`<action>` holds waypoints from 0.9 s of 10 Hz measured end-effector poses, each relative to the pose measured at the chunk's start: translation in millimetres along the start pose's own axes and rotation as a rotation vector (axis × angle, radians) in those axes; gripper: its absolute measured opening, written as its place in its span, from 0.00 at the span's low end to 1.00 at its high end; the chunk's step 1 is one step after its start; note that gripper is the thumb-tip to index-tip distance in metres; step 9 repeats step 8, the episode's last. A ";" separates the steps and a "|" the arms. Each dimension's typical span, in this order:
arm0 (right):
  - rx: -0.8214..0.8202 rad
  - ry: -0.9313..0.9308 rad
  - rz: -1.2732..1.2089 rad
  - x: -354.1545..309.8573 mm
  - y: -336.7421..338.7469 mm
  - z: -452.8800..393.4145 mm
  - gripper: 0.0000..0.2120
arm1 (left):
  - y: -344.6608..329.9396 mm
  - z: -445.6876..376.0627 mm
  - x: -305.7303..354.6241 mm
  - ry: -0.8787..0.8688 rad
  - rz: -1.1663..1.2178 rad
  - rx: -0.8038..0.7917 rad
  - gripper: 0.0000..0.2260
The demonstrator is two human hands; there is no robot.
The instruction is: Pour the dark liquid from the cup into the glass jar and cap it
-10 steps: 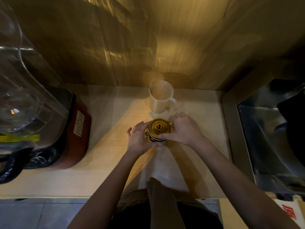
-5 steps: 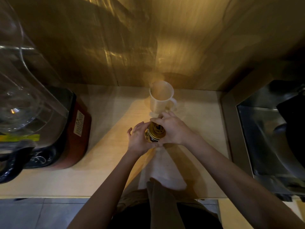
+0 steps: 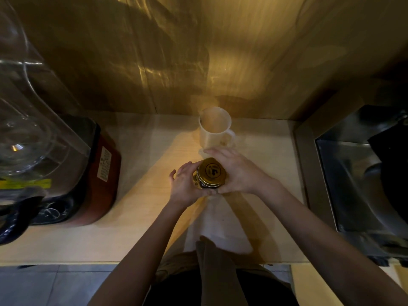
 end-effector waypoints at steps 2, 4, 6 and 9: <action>0.077 0.025 -0.070 5.9 -12.9 -8.1 0.44 | 0.9 1.0 1.8 -0.014 -0.003 0.008 0.41; 0.173 -0.013 -0.158 10.7 -20.4 -5.0 0.42 | 2.0 0.3 2.7 -0.038 -0.030 0.025 0.40; 0.256 -0.044 -0.201 9.7 -29.3 -1.2 0.38 | 3.3 1.0 5.2 -0.044 -0.052 0.007 0.38; 0.279 -0.103 -0.356 7.7 -31.1 5.8 0.43 | -1.8 -3.3 4.7 -0.005 -0.010 -0.093 0.41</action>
Point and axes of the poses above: each hand's wrist, its own z-axis away from the middle knuckle, its own y-axis out of the back of the hand, x = y × z, the point moved 4 cm from there along -z, towards the middle knuckle
